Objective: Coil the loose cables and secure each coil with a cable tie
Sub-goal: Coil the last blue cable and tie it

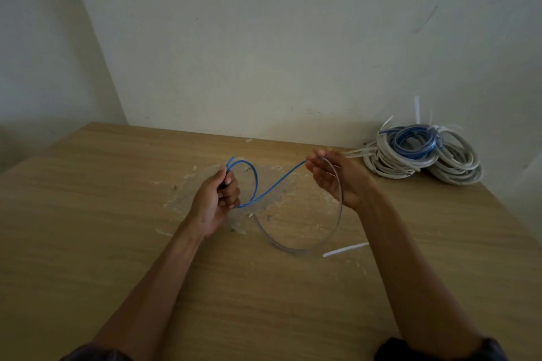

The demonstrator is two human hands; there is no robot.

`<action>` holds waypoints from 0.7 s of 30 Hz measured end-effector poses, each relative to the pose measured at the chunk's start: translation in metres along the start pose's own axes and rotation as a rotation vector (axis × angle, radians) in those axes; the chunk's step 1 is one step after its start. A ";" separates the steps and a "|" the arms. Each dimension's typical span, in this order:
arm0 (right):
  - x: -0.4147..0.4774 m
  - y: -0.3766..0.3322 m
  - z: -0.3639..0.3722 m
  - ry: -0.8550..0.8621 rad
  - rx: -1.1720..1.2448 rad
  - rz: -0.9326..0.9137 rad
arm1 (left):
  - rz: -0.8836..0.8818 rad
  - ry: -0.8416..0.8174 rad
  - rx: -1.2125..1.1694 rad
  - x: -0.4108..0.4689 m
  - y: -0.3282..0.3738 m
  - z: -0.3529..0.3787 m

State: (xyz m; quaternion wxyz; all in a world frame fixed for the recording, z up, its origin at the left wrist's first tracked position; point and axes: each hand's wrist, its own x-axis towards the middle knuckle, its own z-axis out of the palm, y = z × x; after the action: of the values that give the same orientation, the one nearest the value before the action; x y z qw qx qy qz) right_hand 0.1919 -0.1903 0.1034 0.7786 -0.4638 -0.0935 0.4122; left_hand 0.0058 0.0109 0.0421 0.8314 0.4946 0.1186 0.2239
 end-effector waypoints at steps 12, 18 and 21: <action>-0.002 -0.005 0.007 0.105 -0.338 -0.104 | 0.045 0.177 -0.290 -0.002 0.010 -0.004; -0.026 0.042 0.066 0.025 -0.700 -0.516 | 0.054 0.085 -0.277 -0.003 0.006 0.006; -0.032 0.073 0.090 0.018 -0.935 -0.743 | 0.039 0.116 -0.311 -0.004 0.004 0.015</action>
State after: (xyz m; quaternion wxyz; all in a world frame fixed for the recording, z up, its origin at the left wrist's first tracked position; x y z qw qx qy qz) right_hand 0.0838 -0.1387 0.1021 0.5848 -0.6970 -0.4143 0.0232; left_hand 0.0074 -0.0009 0.0528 0.8852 0.3484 0.1204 0.2838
